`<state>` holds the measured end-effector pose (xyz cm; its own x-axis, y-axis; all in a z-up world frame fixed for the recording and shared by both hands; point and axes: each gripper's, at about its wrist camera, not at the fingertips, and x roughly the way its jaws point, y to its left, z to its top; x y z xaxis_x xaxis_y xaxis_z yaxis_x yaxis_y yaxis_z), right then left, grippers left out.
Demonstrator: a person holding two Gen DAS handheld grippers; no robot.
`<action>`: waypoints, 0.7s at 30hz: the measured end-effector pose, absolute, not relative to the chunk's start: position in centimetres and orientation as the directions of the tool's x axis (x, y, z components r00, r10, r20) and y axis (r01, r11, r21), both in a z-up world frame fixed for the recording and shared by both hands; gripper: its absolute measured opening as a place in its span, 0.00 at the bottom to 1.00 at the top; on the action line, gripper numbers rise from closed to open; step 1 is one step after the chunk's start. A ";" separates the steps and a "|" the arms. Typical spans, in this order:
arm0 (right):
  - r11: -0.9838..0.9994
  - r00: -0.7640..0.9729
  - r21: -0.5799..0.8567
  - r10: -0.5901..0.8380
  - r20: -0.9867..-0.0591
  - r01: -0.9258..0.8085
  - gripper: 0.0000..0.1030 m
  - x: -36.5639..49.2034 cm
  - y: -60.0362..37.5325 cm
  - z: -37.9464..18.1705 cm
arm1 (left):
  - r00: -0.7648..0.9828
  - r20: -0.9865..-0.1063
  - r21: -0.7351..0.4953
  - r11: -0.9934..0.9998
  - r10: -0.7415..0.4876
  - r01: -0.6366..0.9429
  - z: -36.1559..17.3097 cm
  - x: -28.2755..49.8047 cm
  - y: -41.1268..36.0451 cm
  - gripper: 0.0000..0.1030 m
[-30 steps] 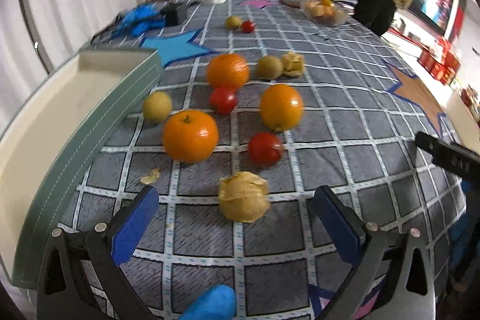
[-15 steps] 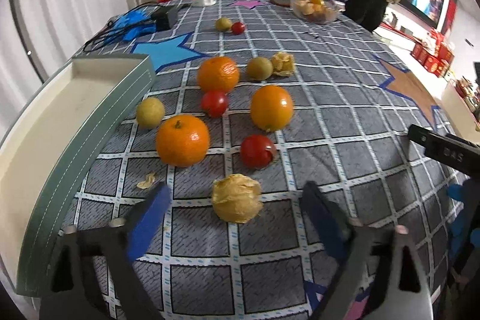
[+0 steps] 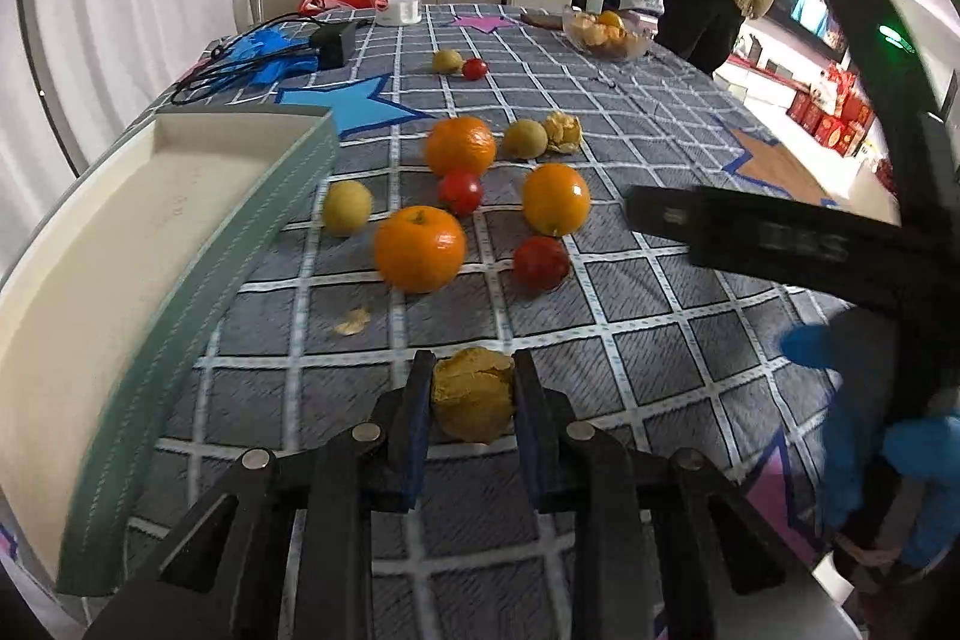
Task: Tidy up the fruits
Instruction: 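Carry the husked fruit into the cream tray with left gripper while right gripper grasps an orange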
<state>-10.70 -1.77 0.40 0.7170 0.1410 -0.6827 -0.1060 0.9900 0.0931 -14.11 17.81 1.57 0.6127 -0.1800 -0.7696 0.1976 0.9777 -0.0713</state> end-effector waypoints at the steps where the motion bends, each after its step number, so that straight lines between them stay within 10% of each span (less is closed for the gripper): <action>1: 0.990 0.718 0.082 0.140 -0.682 -0.115 1.00 -10.5 -1.0 0.5 | 0.616 -0.766 -0.077 0.977 -0.185 0.197 1.8 -14.3 18.2 0.27; 3: 0.990 0.715 0.069 0.138 -0.685 -0.125 0.97 -9.9 0.2 0.5 | 0.633 -0.750 -0.082 0.977 -0.190 0.197 2.7 -14.7 19.1 0.27; 10: 0.990 0.680 -0.025 0.078 -0.729 -0.141 0.35 -8.6 3.0 -0.9 | 0.700 -0.697 -0.062 0.985 -0.158 0.160 5.0 -15.1 22.4 0.27; 21: 0.971 0.712 0.036 0.199 -0.673 -0.238 0.35 -9.4 6.7 2.2 | 0.735 -0.677 -0.042 0.999 -0.018 -0.015 5.9 -12.6 31.5 0.26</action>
